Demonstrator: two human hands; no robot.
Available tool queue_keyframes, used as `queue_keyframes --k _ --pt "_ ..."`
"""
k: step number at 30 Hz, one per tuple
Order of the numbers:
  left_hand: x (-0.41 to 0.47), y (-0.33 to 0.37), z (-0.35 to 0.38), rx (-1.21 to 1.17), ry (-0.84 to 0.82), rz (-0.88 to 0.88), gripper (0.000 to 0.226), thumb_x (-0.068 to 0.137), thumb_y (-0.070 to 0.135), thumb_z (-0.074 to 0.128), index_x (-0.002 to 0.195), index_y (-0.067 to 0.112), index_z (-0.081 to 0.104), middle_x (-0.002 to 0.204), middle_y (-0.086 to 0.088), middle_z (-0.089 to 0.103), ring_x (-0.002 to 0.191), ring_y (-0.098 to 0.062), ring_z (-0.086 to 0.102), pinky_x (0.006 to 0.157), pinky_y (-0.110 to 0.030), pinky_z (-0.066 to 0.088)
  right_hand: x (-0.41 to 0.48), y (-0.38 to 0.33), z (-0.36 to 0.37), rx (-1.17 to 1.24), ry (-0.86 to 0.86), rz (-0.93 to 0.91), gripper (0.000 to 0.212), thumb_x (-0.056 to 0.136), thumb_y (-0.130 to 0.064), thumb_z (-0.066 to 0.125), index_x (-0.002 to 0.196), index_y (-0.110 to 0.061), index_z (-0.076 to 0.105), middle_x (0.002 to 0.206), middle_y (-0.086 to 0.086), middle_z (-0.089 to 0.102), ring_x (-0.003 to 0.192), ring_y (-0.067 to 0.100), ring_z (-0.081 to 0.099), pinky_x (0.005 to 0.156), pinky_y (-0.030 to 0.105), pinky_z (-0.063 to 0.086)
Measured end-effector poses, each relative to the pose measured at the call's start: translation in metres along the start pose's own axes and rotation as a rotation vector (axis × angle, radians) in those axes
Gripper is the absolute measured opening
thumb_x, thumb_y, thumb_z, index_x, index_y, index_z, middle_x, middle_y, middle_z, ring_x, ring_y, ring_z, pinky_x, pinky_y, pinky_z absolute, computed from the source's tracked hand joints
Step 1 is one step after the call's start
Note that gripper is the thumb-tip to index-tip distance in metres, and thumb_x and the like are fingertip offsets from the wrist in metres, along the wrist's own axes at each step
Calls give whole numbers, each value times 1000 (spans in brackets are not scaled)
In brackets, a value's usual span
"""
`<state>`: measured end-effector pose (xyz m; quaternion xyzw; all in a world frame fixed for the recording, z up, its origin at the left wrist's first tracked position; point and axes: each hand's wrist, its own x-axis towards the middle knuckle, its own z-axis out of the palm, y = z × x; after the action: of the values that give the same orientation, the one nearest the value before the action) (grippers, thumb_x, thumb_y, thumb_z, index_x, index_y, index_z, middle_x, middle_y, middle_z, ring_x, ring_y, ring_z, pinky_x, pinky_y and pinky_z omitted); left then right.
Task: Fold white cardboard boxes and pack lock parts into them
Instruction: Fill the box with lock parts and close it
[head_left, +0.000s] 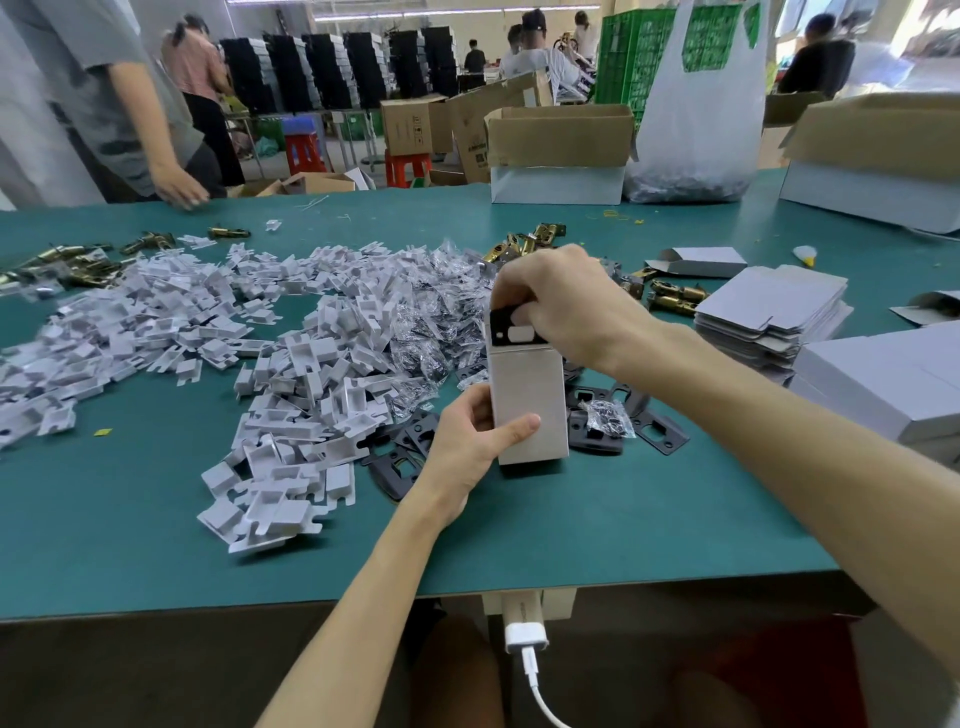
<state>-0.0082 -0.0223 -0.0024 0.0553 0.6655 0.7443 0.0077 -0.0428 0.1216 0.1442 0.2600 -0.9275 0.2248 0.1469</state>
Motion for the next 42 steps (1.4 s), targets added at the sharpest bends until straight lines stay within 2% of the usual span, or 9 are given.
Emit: queue_keyframes --k 12,18,21,25,30,31,35,38,42 --pt "1 0 -1 13 -26 -5 46 83 6 85 124 8 65 114 -4 78 107 -18 73 88 -26 59 -1 7 7 -5 -243 56 33 94 9 57 102 -16 78 104 3 75 98 19 69 92 39 59" --pt "1 -1 -1 24 -18 -3 44 83 7 85 122 9 66 113 -3 78 105 -17 74 86 -25 58 -6 7 14 -155 -327 50 35 100 1 47 116 -20 70 121 6 69 110 28 64 94 44 54" --pt "1 -1 -1 21 -16 -7 43 83 7 85 122 9 67 112 -3 79 105 -17 74 84 -24 58 -9 6 13 -197 -346 32 34 101 0 43 117 -19 66 119 7 69 107 29 63 92 46 53" --pt "1 -1 0 17 -12 0 42 84 8 84 122 9 67 114 -4 78 106 -18 74 85 -25 59 -17 11 6 -30 -226 13 27 102 -3 45 113 -11 69 109 6 73 103 24 66 92 42 54" --pt "1 -2 0 14 -12 8 44 86 6 82 127 7 66 118 -5 77 110 -18 73 91 -27 59 -44 44 16 31 246 76 9 99 -7 59 107 -7 62 101 5 67 93 22 63 85 42 54" --pt "1 -2 0 17 -12 11 44 86 6 82 127 8 65 119 -4 77 110 -18 73 91 -28 59 -50 55 21 6 215 158 10 98 -11 62 107 -8 61 103 6 65 95 24 62 86 41 53" --pt "1 -2 0 27 -13 14 44 86 8 82 127 10 65 119 -4 77 110 -17 73 94 -30 59 -72 93 47 -133 -229 439 38 93 -31 73 122 -9 64 124 16 61 118 32 56 101 41 45" --pt "2 -3 0 39 -7 18 45 87 8 82 128 10 65 120 -3 76 110 -17 73 95 -31 59 -80 98 57 -109 -221 419 34 93 -32 74 117 -9 71 120 16 62 118 33 53 99 38 43" --pt "2 -3 0 38 -6 21 43 87 8 82 126 11 65 119 -3 77 110 -17 73 94 -29 59 -77 97 53 -79 -166 442 18 87 -28 81 86 -13 71 94 9 70 95 28 62 78 37 47"
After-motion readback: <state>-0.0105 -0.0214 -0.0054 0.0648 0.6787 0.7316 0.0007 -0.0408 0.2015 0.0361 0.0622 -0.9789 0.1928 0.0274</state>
